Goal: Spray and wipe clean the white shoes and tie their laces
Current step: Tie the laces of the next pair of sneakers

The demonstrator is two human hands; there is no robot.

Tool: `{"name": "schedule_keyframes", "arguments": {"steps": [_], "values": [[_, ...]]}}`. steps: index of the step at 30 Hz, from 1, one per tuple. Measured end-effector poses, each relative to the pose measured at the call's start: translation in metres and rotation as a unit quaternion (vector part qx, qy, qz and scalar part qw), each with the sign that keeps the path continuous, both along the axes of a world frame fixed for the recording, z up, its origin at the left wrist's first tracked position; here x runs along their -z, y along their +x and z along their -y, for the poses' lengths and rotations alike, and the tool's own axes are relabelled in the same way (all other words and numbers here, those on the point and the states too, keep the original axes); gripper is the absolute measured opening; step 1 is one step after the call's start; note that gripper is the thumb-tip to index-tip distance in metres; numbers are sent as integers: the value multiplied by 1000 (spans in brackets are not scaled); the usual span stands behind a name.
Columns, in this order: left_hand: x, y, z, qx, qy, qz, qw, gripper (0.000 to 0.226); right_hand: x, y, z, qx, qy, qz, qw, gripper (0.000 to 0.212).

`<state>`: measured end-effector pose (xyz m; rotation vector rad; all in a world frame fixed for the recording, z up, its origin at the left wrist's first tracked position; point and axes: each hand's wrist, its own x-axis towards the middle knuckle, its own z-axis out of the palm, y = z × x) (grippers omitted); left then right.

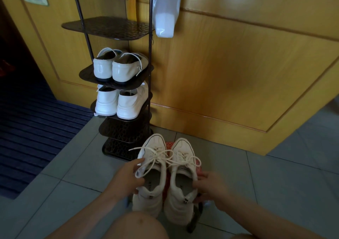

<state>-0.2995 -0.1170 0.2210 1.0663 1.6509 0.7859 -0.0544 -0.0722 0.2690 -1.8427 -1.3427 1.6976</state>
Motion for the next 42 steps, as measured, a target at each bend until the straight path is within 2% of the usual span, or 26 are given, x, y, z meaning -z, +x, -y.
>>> {"name": "schedule_keyframes", "arguments": {"steps": [3,15,21,28,36,39,42], "values": [[3,-3,0,-4,1,19,1000,65,0,-9,-2,-9,25,14,1000,26],[0,-22,13,-43,22,34,998,63,-4,-26,3,-27,49,-25,998,30],[-8,-83,34,-85,15,28,996,55,-2,-77,6,-60,48,-83,994,27],[-4,-169,47,-87,15,-8,996,52,13,-164,3,-85,49,-92,991,29],[17,-230,30,-91,16,-37,995,55,45,-239,-16,-2,-37,-106,994,30],[32,-243,11,-79,15,-36,996,56,54,-251,-27,29,-47,-92,994,25],[47,-250,-10,-61,24,-36,997,54,66,-259,-42,31,-46,-73,996,30]]}}
